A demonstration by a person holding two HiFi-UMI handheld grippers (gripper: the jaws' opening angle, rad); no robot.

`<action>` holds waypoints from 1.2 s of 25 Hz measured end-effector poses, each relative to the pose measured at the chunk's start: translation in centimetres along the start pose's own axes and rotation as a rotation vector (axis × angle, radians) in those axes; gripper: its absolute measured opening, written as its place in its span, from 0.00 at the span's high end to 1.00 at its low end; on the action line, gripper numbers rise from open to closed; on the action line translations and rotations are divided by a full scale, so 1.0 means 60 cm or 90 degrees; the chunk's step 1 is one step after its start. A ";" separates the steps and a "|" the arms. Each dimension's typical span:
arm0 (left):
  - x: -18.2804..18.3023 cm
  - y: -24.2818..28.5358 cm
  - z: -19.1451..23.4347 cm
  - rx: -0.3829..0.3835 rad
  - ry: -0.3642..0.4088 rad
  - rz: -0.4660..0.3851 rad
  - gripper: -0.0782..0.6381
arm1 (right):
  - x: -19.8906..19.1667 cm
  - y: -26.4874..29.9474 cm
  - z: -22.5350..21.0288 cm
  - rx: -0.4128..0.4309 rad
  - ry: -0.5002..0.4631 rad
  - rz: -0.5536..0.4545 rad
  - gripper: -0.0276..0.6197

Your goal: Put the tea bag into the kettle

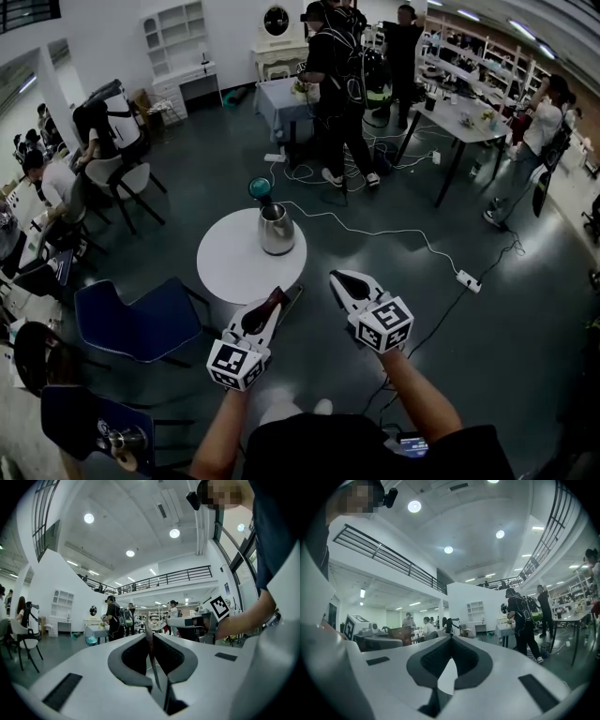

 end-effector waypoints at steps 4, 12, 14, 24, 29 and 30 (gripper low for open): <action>-0.011 0.004 -0.004 0.006 -0.013 0.009 0.84 | 0.000 0.003 -0.012 -0.003 0.005 0.002 0.93; -0.011 0.030 0.023 0.009 -0.017 0.014 0.84 | -0.010 0.036 -0.033 0.003 0.013 0.006 0.93; -0.015 0.038 0.039 0.009 -0.020 0.017 0.84 | -0.014 0.055 -0.041 0.002 0.014 0.006 0.93; -0.036 0.108 0.137 -0.006 -0.026 0.027 0.84 | -0.028 0.154 -0.102 -0.022 0.019 0.008 0.93; -0.038 0.154 0.203 -0.013 -0.031 0.023 0.84 | -0.034 0.217 -0.134 -0.029 0.019 0.013 0.93; -0.037 0.163 0.216 -0.015 -0.031 0.021 0.84 | -0.035 0.229 -0.140 -0.031 0.020 0.013 0.93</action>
Point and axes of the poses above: the fingertips, and each gripper's own axes: y forward along the fingers, z to its left, x out of its top, the point moved 9 cm from there along -y, backward along the fingers, and after that the axes turned 9 degrees about -z, right-handed, at the moved point
